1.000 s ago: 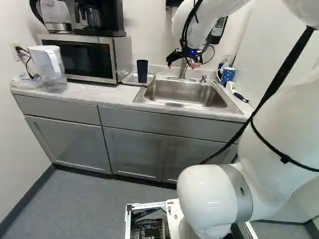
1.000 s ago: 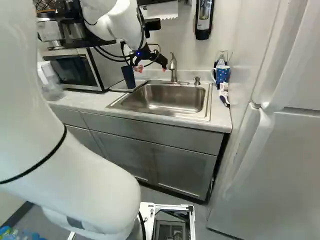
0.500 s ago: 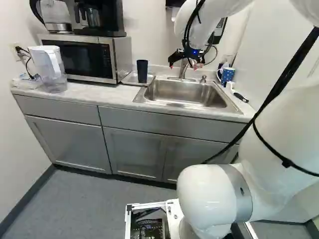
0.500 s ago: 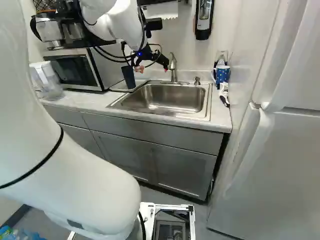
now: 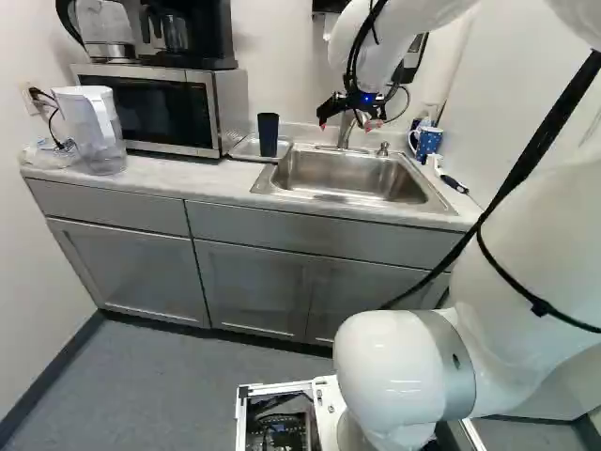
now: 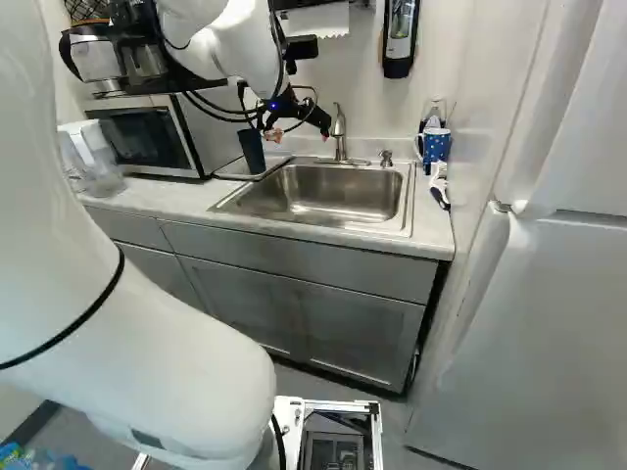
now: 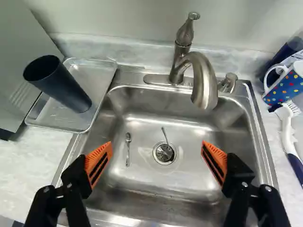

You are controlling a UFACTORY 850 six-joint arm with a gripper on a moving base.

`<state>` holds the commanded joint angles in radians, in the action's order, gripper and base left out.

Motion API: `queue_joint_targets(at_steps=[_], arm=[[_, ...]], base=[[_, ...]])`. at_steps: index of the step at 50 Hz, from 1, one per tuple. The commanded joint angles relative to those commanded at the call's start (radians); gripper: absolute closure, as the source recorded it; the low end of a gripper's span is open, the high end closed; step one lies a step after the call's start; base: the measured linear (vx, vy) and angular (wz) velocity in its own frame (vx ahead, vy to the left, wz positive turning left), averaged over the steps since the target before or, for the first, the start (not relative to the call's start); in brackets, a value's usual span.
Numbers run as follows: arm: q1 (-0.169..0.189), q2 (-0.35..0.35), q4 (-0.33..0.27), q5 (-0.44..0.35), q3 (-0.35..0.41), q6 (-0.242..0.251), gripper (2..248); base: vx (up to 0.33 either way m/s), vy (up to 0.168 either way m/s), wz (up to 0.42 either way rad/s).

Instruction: Rinse the cup and place it in the tray

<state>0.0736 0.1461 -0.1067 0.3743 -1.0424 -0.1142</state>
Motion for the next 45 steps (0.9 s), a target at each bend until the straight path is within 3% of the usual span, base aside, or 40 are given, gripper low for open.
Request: queue_joint_targets(at_steps=[45], arm=[[0.0,0.0,0.0,0.0,0.0,0.0,3]], base=[[-0.037,0.0,0.0]])
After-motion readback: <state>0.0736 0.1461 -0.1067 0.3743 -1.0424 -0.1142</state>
